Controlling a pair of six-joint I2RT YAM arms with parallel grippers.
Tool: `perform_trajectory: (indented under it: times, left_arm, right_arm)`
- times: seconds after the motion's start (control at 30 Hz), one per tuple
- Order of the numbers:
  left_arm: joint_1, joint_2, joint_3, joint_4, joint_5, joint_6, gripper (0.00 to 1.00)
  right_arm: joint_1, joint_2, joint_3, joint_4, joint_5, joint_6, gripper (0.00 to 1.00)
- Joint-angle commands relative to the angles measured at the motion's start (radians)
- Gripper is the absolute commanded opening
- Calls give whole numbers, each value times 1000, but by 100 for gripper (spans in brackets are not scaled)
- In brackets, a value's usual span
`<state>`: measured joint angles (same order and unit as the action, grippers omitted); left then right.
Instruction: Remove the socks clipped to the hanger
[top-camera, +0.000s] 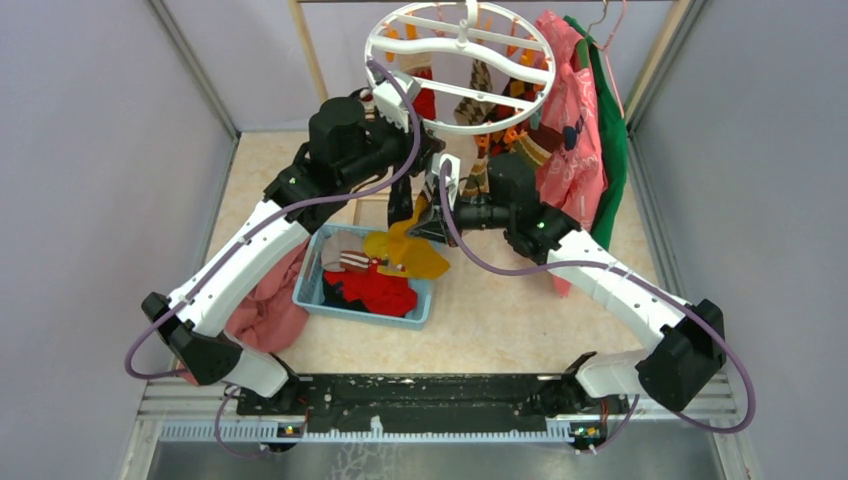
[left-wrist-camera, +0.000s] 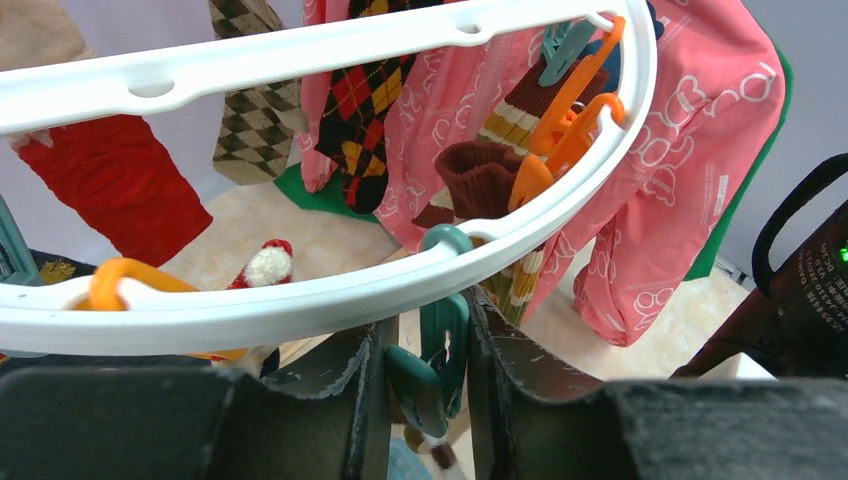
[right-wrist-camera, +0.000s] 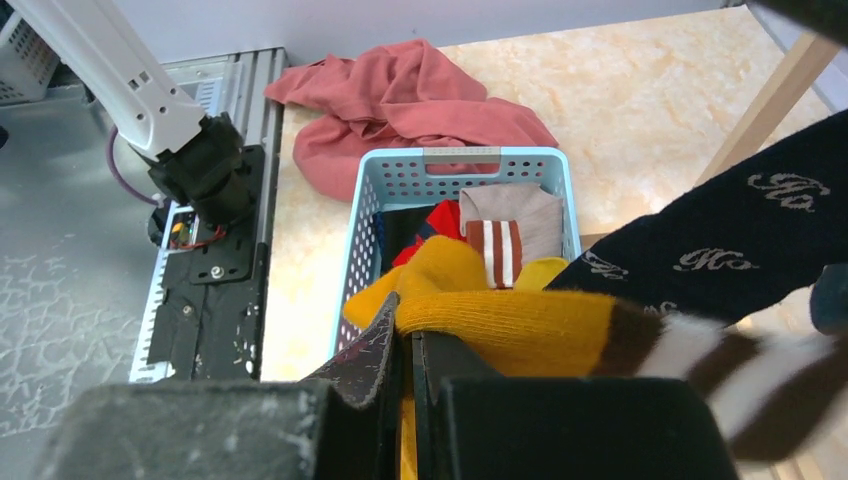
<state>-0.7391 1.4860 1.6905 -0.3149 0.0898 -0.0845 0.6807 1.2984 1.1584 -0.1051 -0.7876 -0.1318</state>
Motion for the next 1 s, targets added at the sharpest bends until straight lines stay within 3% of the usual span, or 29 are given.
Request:
perform_trajectory:
  times: [0.0, 0.17, 0.4, 0.5, 0.8, 0.97]
  left_arm:
    - [-5, -32, -5, 23, -11, 13, 36]
    - [-5, -35, -16, 28, -2, 23, 40]
    - [1, -103, -109, 66, 96, 121, 86]
    - [19, -166, -159, 59, 180, 198, 96]
    - [148, -358, -230, -230, 635, 452, 99]
    - [179, -412, -282, -380, 739, 575, 99]
  right_arm:
    - [13, -24, 0, 21, -40, -25, 0]
    - [13, -32, -12, 11, -49, -40, 0]
    - [12, -73, -15, -34, -73, -90, 0]
    - [13, -88, -24, -48, -100, -109, 0]
    - [11, -97, -14, -53, -186, -98, 0]
    - [2, -96, 7, -13, -233, -23, 0]
